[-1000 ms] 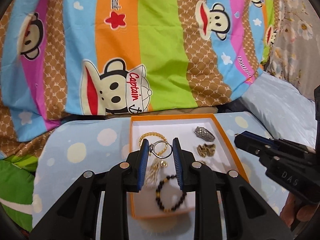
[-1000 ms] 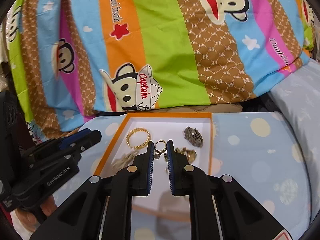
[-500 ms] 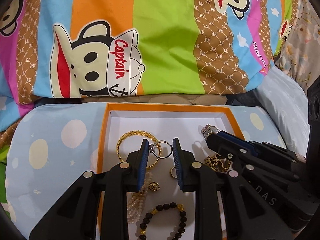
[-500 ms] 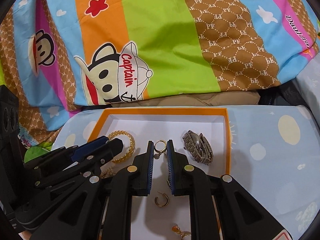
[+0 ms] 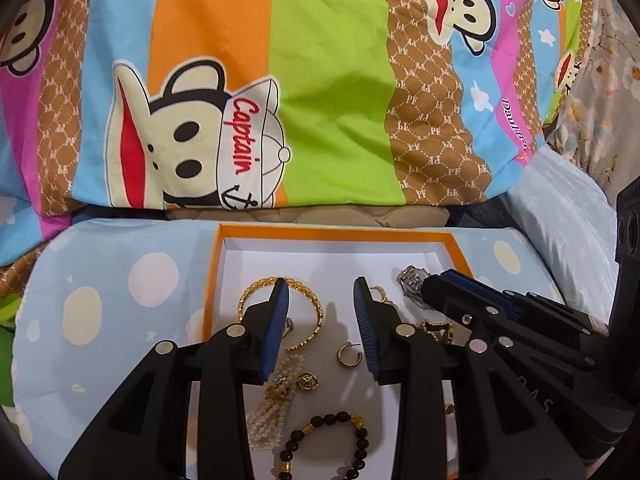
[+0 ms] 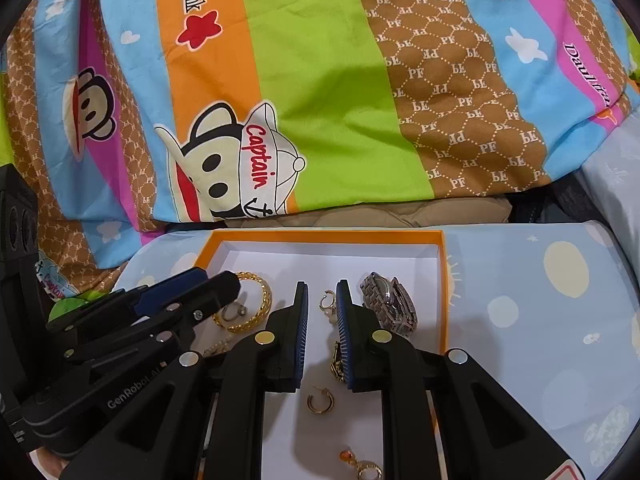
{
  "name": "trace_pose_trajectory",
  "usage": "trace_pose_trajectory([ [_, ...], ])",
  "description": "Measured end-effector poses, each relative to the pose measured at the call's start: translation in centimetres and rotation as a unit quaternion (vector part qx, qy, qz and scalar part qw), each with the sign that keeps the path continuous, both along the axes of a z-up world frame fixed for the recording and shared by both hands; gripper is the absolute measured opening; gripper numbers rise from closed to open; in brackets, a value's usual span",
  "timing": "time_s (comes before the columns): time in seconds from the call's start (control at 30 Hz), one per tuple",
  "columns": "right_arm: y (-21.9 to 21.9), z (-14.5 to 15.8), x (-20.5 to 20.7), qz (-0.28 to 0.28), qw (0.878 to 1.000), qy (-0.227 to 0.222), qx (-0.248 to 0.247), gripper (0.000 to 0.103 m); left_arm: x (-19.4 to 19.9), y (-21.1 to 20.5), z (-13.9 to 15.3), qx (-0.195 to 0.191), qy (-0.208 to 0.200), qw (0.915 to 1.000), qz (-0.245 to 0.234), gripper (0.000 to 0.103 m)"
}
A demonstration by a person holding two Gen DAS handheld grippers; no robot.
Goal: Organize jewelry
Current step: 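Withdraw both open tools from the box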
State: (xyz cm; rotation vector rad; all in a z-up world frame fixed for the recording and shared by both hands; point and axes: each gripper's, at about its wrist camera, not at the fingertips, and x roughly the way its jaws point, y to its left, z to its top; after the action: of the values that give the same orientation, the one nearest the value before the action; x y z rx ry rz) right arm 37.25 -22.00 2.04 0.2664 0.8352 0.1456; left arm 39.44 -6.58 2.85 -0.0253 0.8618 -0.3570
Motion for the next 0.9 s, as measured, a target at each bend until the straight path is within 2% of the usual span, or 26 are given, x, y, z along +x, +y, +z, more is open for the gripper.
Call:
trace_pose_trajectory([
  [0.17, 0.4, 1.4, -2.6, -0.003, 1.0, -0.018, -0.015, 0.018, -2.2, 0.7, 1.7, 0.006, -0.026, 0.9996, 0.005, 0.035],
  [0.2, 0.5, 1.7, -3.2, -0.004, 1.0, -0.022, -0.019, 0.019, -2.6, 0.8, 1.9, 0.007, -0.031, 0.9995, 0.006, 0.039],
  [0.27, 0.9, 2.2, -4.5, -0.007, 0.999, -0.032, -0.024, 0.025, -4.3, 1.0, 2.4, 0.016, -0.046, 0.9988, 0.008, 0.042],
  [0.57, 3.0, 3.0, -11.3, -0.043, 0.992, -0.077, -0.086, 0.034, -11.3, 1.9, 2.7, 0.07, -0.094, 0.9926, 0.033, 0.044],
  [0.6, 3.2, 3.0, -12.0, -0.045, 0.992, -0.079, -0.093, 0.036, -11.9, 2.1, 2.7, 0.072, -0.096, 0.9921, 0.036, 0.047],
  [0.63, 3.4, 3.0, -12.5, -0.046, 0.991, -0.079, -0.095, 0.041, -12.8, 2.4, 2.7, 0.072, -0.099, 0.9916, 0.041, 0.055],
  [0.7, 3.6, 2.6, -13.7, -0.047, 0.992, -0.078, -0.092, 0.045, -14.2, 2.6, 2.6, 0.077, -0.11, 0.9897, 0.05, 0.059],
  [0.8, 4.2, 2.0, -15.3, -0.051, 0.99, -0.076, -0.105, 0.048, -16.4, 2.6, 2.1, 0.103, -0.129, 0.9841, 0.064, 0.059],
  [0.9, 4.4, 1.2, -16.6, -0.053, 0.992, -0.064, -0.098, 0.05, -17.5, 3.1, 1.3, 0.099, -0.11, 0.9865, 0.069, 0.059],
])
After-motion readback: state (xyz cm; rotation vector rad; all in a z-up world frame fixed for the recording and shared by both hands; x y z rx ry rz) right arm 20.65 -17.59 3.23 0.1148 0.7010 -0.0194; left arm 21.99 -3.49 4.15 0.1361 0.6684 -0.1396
